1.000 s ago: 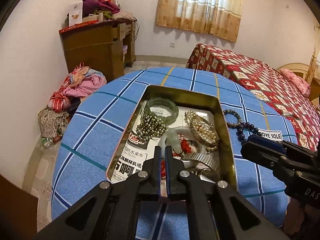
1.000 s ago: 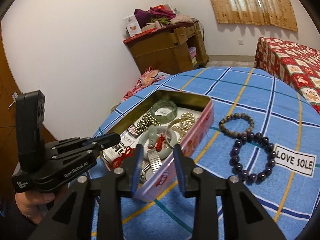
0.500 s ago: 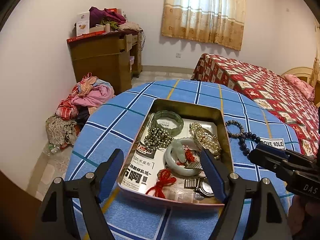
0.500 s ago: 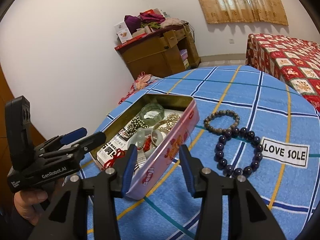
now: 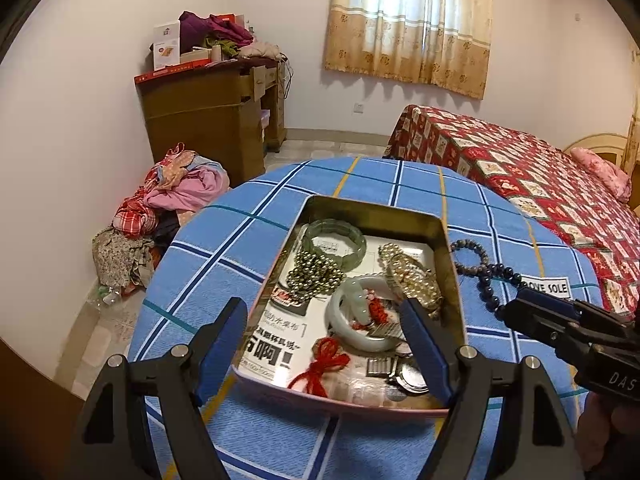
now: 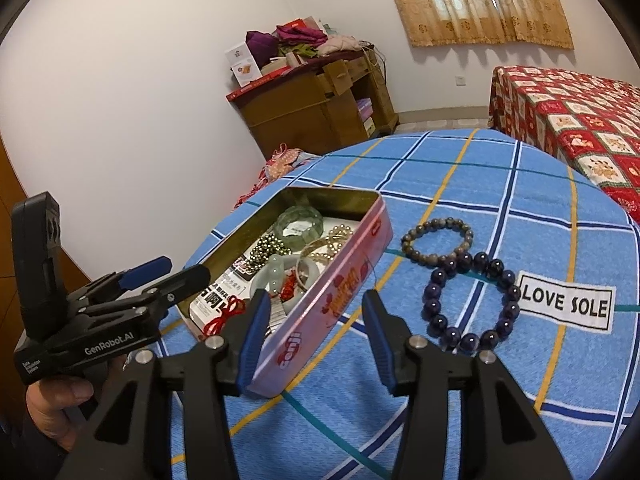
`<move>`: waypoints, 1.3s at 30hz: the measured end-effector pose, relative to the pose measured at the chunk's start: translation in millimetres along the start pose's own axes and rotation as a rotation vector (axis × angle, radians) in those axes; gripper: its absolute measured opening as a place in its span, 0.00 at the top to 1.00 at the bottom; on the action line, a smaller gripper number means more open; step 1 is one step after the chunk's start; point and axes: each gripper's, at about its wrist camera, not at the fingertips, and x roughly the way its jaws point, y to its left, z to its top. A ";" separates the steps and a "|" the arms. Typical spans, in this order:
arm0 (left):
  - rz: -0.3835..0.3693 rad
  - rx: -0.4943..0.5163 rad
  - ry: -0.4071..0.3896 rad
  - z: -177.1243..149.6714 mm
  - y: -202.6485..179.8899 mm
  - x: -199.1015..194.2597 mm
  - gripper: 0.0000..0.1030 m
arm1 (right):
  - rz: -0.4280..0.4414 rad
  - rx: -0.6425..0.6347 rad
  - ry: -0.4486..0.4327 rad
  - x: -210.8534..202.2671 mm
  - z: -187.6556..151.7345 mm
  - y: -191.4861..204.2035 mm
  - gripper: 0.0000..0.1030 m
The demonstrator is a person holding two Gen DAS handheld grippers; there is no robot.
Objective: Organize jewelry
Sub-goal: 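Move the right tool to the black bead bracelet while the left tool approaches the grey bead bracelet, then grasp the black bead bracelet with the right tool while the left tool grasps the grey bead bracelet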
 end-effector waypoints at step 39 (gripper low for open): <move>-0.110 0.259 0.079 37.3 -157.2 60.8 0.26 | -0.476 -0.025 0.167 -7.8 5.5 -121.7 0.85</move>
